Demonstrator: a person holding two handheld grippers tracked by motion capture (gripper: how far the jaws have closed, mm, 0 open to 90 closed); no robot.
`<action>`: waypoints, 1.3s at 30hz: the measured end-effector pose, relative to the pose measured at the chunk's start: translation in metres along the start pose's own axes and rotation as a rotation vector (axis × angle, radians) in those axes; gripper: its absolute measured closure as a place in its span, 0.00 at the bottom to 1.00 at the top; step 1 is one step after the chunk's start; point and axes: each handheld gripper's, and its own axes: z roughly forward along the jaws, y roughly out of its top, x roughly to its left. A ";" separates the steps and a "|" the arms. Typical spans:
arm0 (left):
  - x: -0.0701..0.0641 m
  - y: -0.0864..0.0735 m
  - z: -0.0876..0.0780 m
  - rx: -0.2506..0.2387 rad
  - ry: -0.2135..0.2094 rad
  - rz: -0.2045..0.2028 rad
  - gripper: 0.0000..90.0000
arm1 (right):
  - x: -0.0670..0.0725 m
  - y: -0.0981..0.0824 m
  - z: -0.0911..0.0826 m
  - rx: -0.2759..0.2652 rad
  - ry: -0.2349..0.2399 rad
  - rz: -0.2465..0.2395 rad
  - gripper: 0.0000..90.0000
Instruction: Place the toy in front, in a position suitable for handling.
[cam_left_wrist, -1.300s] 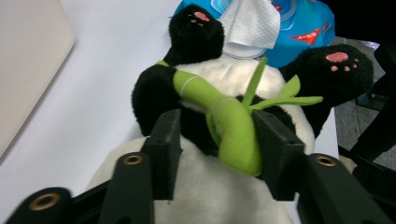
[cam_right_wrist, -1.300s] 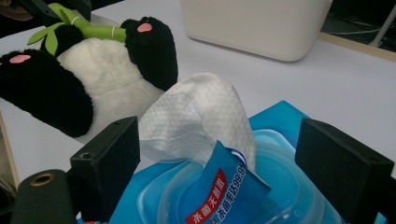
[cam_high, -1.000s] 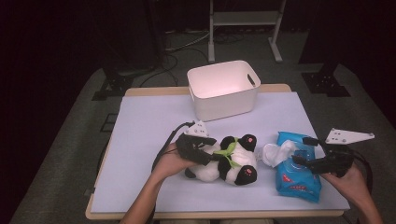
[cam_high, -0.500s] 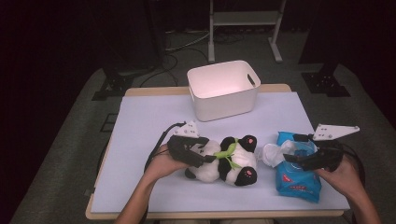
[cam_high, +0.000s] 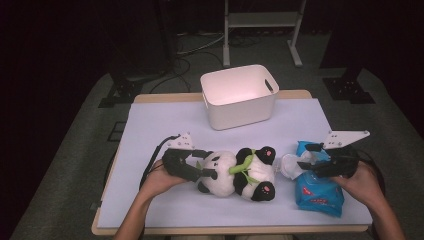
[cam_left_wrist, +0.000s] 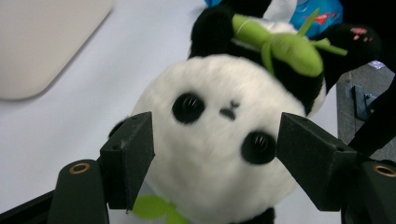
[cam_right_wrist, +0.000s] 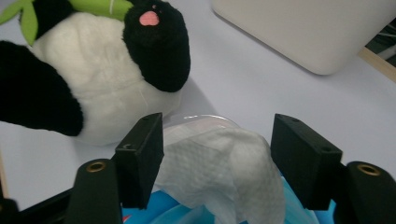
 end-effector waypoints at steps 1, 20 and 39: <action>0.001 -0.002 0.000 0.005 0.005 -0.004 0.29 | 0.000 0.000 0.001 0.007 -0.004 -0.002 0.44; 0.007 -0.018 0.005 0.002 -0.001 -0.027 0.29 | -0.011 -0.005 -0.017 -0.008 -0.037 0.005 0.94; 0.004 -0.018 0.010 0.003 -0.010 -0.002 0.29 | -0.027 -0.004 -0.052 -0.176 -0.009 0.129 0.96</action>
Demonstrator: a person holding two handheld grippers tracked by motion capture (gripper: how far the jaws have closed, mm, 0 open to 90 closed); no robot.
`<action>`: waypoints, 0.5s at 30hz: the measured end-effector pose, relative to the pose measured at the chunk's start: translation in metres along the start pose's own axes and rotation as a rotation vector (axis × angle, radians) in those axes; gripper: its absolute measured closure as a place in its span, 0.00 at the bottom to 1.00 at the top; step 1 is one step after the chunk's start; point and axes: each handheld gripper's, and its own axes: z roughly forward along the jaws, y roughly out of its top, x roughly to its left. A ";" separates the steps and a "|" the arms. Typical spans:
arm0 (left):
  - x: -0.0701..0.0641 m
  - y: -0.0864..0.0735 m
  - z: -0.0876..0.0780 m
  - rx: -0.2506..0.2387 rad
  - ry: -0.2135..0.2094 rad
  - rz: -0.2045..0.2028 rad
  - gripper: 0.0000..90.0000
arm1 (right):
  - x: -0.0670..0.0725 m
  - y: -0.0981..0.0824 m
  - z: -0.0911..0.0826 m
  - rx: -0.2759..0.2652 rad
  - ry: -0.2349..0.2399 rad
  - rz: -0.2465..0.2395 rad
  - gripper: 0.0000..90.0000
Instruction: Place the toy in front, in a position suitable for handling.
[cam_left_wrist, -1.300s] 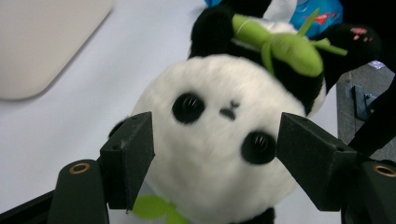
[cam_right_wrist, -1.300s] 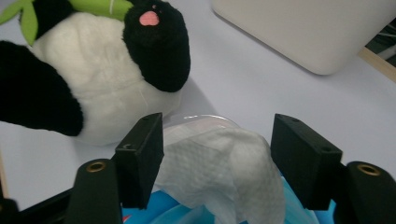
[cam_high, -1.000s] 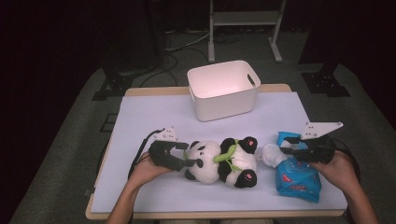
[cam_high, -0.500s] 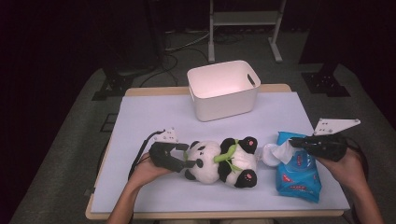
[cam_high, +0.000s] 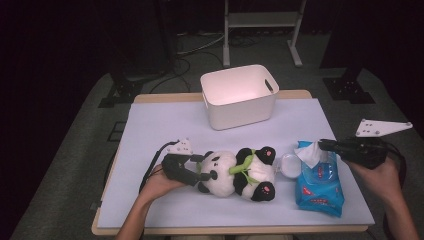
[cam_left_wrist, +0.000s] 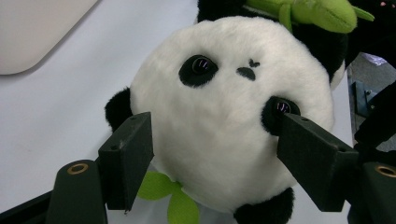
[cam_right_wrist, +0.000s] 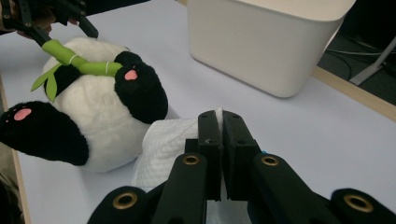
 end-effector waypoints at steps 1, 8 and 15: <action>0.000 0.000 0.000 0.000 0.000 -0.001 0.29 | -0.001 0.001 -0.001 -0.001 -0.002 0.000 0.96; 0.000 -0.001 0.000 0.000 -0.008 0.000 0.29 | -0.002 0.016 -0.008 -0.017 -0.003 0.000 0.96; -0.001 0.000 0.000 -0.001 -0.016 -0.001 0.29 | 0.005 0.040 -0.007 -0.020 0.024 -0.032 0.96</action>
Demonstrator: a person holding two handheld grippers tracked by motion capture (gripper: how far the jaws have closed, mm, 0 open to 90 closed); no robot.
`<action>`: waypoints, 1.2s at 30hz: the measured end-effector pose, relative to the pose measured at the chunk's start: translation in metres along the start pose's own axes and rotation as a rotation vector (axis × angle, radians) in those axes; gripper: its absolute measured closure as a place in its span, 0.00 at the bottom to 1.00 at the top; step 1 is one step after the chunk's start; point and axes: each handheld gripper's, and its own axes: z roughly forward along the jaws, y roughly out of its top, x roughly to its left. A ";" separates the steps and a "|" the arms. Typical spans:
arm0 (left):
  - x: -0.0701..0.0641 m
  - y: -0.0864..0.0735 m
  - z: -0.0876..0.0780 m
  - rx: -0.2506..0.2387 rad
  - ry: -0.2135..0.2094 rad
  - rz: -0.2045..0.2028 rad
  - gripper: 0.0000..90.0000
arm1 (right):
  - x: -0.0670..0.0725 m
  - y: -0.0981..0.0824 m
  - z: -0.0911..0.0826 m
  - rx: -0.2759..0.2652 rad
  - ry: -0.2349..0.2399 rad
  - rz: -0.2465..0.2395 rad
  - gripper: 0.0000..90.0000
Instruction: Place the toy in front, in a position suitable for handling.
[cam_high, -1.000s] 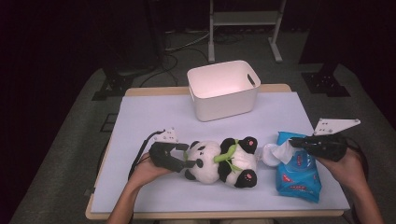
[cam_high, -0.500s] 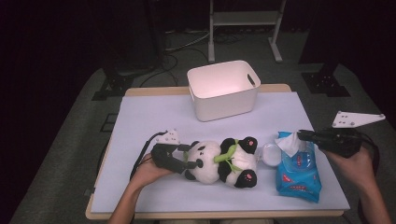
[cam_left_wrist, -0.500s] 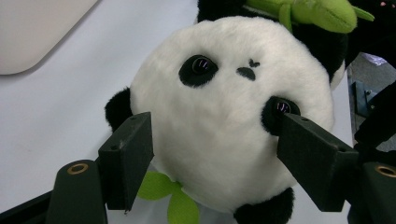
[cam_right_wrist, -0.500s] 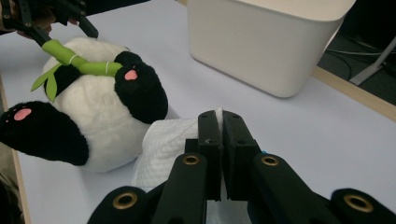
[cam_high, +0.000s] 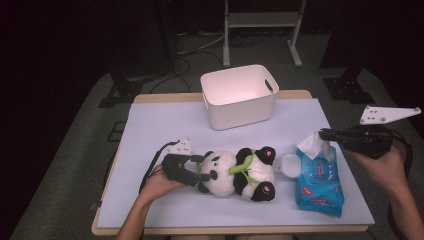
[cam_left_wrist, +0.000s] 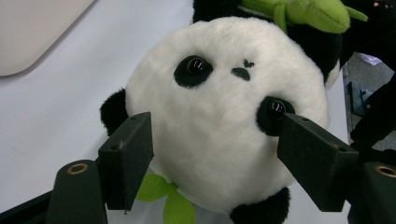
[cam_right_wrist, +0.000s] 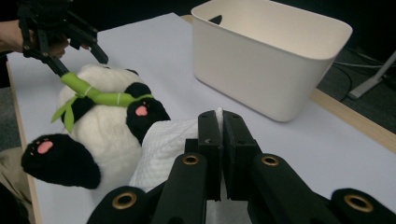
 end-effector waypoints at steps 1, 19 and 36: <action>0.000 0.000 0.000 -0.001 -0.001 0.000 0.29 | 0.002 0.003 0.002 -0.003 0.010 0.000 0.96; -0.002 0.000 0.004 -0.006 -0.013 0.006 0.28 | 0.038 0.041 0.085 0.014 0.237 -0.036 0.95; -0.004 0.000 0.006 -0.004 -0.032 0.002 0.28 | 0.082 0.045 0.155 0.106 0.399 -0.088 0.93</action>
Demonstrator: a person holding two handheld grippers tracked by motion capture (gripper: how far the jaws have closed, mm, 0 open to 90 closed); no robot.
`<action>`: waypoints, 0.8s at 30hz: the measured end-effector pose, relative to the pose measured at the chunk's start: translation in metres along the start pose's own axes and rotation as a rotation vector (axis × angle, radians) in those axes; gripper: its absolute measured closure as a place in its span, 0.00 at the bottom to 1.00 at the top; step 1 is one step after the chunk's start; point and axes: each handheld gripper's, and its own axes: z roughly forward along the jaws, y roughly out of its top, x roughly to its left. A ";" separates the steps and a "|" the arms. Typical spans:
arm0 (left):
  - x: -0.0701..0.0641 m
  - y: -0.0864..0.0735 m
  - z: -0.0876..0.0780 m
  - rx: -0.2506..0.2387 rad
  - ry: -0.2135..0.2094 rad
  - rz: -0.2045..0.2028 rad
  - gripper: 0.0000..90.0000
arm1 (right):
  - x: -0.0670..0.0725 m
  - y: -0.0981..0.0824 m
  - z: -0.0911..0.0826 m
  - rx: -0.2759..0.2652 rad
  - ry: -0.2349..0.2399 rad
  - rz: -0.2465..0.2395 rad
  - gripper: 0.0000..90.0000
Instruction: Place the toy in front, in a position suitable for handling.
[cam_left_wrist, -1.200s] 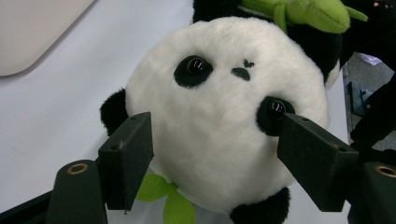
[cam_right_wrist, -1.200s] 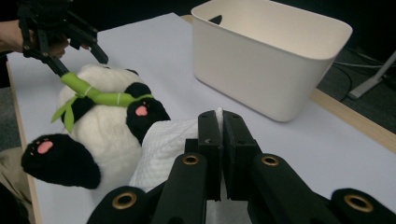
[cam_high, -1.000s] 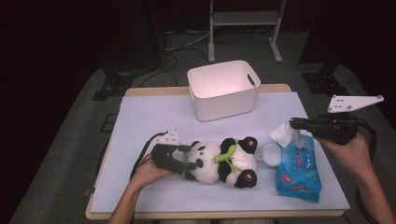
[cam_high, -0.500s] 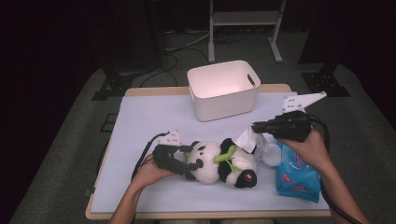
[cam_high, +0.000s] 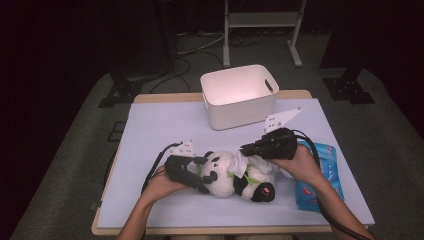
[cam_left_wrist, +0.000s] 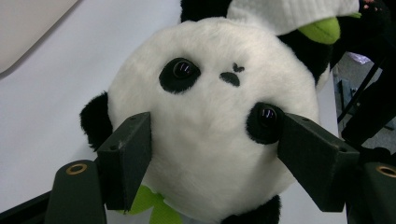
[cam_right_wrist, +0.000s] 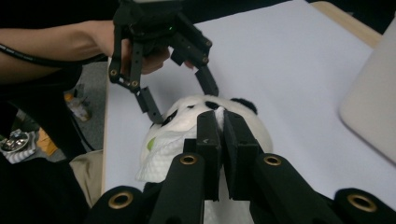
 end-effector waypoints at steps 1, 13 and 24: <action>0.000 0.000 0.000 -0.003 0.001 -0.001 0.28 | 0.000 -0.002 0.000 0.000 0.007 0.000 0.93; -0.001 0.001 0.002 -0.004 0.004 -0.010 0.28 | 0.010 -0.025 0.000 0.109 0.021 -0.040 0.78; -0.007 0.001 0.003 0.002 -0.008 -0.003 0.28 | 0.010 -0.041 0.004 0.160 0.009 -0.068 0.84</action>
